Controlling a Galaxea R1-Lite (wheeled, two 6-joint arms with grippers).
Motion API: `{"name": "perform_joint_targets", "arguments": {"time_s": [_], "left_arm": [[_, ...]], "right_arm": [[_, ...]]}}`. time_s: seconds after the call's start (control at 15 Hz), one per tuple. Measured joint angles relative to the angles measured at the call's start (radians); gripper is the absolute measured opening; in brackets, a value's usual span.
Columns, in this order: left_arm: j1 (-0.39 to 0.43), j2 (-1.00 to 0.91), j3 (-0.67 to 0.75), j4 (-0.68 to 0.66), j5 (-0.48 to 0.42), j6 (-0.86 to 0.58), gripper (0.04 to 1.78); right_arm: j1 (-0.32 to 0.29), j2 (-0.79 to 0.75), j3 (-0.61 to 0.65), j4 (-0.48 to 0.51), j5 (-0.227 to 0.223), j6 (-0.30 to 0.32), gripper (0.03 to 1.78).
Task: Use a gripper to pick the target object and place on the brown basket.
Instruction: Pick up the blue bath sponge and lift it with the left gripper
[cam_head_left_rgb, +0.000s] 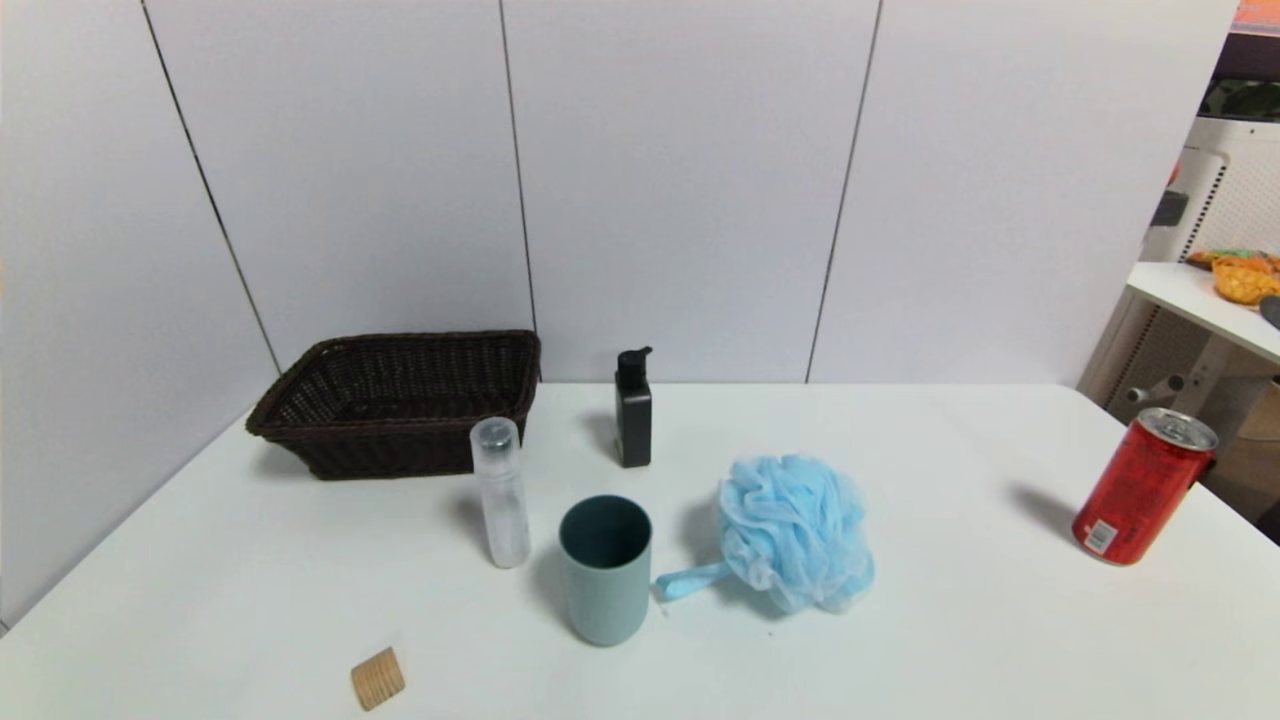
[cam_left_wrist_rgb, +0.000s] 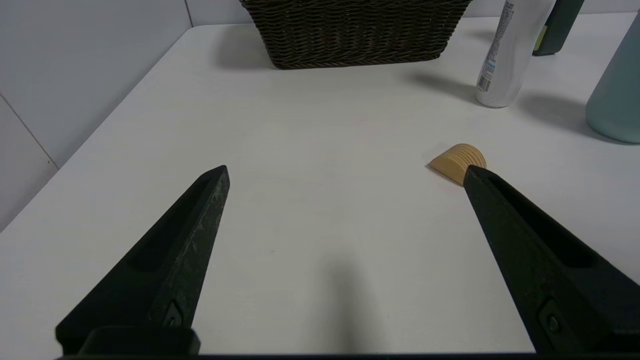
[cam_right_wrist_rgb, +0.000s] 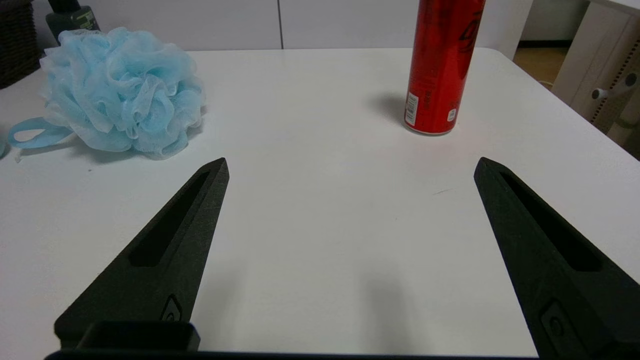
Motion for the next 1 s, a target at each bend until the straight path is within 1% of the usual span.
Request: {"name": "perform_joint_targets", "arguments": {"time_s": [0.73,1.0], "left_arm": [[0.000,0.009,0.000,0.003,0.001,0.000,1.69],[-0.001,0.096,-0.017,0.004,0.001,0.011,1.69]], "right_arm": [[0.000,0.000,0.000,0.000,0.000,0.000,1.70],[0.000,0.000,0.000,0.000,-0.001,0.000,1.70]]}}
